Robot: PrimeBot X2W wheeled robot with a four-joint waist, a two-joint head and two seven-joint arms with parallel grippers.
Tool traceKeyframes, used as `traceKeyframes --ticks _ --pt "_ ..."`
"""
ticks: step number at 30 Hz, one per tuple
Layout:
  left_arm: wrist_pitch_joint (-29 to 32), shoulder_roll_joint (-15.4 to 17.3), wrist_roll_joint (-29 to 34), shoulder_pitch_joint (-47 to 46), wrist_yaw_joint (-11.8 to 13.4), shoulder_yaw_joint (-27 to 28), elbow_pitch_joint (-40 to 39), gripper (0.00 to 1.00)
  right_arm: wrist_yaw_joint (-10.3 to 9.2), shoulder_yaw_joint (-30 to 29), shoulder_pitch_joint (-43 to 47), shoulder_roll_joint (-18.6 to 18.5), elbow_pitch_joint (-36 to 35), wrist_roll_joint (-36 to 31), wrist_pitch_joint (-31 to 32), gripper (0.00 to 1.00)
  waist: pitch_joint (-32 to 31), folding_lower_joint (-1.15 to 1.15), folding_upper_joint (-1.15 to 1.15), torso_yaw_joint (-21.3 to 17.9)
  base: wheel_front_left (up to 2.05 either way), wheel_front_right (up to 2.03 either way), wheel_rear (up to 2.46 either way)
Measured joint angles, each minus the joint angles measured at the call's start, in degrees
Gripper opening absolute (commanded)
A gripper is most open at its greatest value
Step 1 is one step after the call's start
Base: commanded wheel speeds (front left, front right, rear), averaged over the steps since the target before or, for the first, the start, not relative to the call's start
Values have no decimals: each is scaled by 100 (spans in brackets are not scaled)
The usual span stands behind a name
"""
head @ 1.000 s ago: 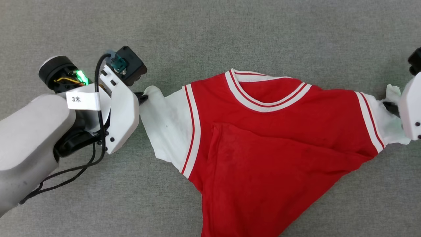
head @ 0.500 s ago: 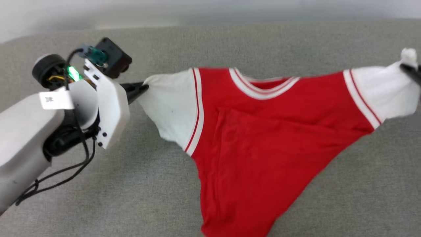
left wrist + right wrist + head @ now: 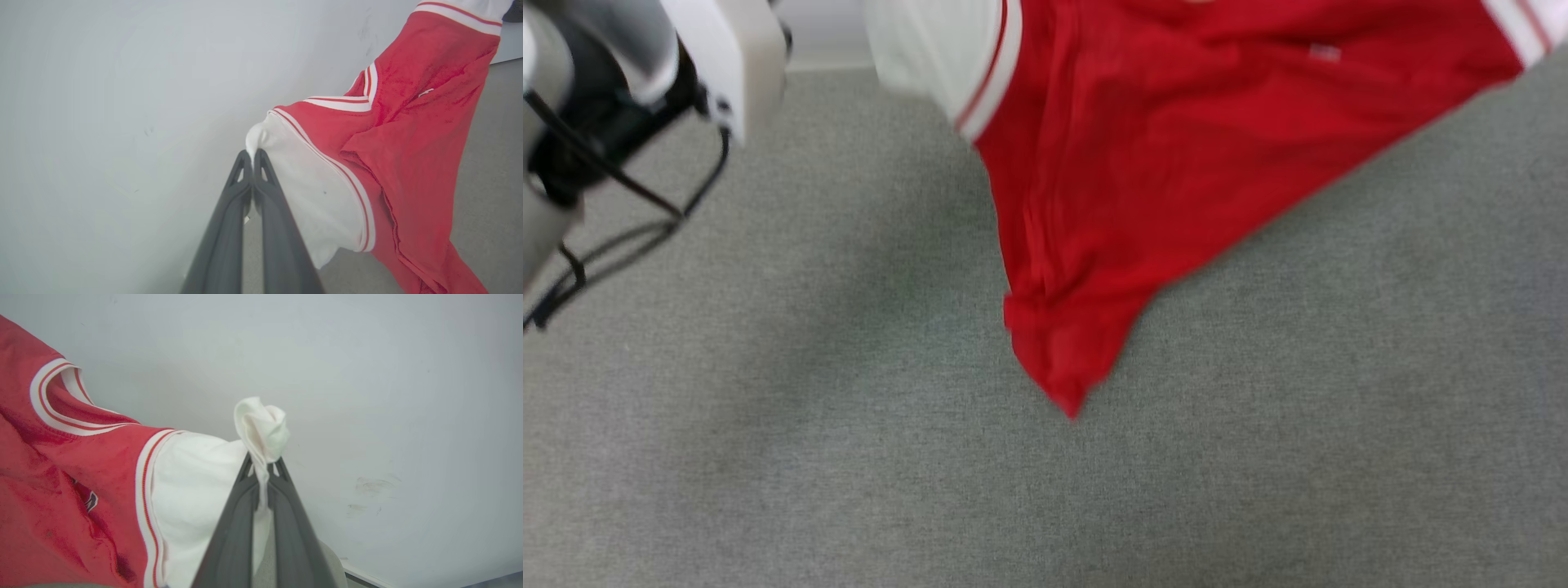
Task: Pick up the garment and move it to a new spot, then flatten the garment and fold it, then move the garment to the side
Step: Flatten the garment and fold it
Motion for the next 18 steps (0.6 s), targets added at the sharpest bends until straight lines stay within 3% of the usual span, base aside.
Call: traceKeyframes --ticks 10,18 --pt "-754 -706 666 -1734 -1 447 1456 0 0 -271 -2154 856 1232 -860 -325 0 799 0 0 4 0 0 0" --pt "-1499 -1236 995 -2933 -36 635 2674 0 1 -546 -3511 1426 2272 -1669 -1058 0 1376 1 0 9 0 0 0"
